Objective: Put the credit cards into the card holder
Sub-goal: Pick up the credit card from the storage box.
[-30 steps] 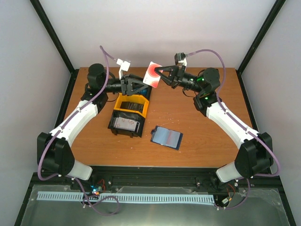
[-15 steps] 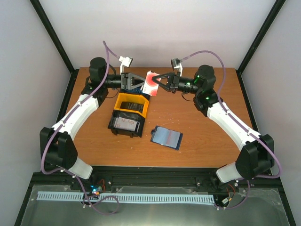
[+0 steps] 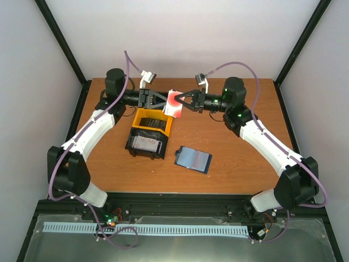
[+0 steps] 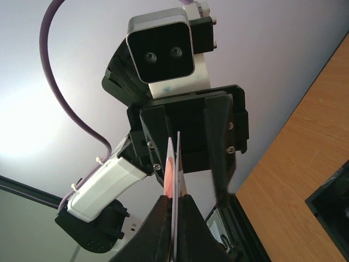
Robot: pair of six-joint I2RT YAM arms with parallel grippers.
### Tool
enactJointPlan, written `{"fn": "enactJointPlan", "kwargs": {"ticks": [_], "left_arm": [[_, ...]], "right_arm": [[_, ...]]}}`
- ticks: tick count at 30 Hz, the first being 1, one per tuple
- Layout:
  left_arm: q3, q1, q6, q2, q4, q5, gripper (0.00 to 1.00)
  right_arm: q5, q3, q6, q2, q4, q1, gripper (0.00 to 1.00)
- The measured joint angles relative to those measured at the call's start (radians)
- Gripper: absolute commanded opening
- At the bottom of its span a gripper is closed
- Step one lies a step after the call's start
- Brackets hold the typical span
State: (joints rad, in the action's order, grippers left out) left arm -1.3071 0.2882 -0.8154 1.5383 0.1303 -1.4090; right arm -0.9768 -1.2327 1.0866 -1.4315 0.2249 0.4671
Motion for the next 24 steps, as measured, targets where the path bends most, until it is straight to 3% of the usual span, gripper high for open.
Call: {"fn": "enactJointPlan", "kwargs": {"ticks": [4, 19, 24], "left_arm": [[0.018, 0.002, -0.007, 0.0, 0.004, -0.02, 0.01], [0.039, 0.013, -0.022, 0.066, -0.059, -0.005, 0.0], [0.039, -0.007, -0.04, 0.112, -0.067, 0.01, 0.01]], "right_arm": [[0.006, 0.037, 0.0, 0.0, 0.01, -0.003, 0.03], [-0.019, 0.235, 0.043, 0.005, 0.192, -0.067, 0.07], [-0.011, 0.305, 0.098, -0.009, 0.23, -0.087, 0.03]]}}
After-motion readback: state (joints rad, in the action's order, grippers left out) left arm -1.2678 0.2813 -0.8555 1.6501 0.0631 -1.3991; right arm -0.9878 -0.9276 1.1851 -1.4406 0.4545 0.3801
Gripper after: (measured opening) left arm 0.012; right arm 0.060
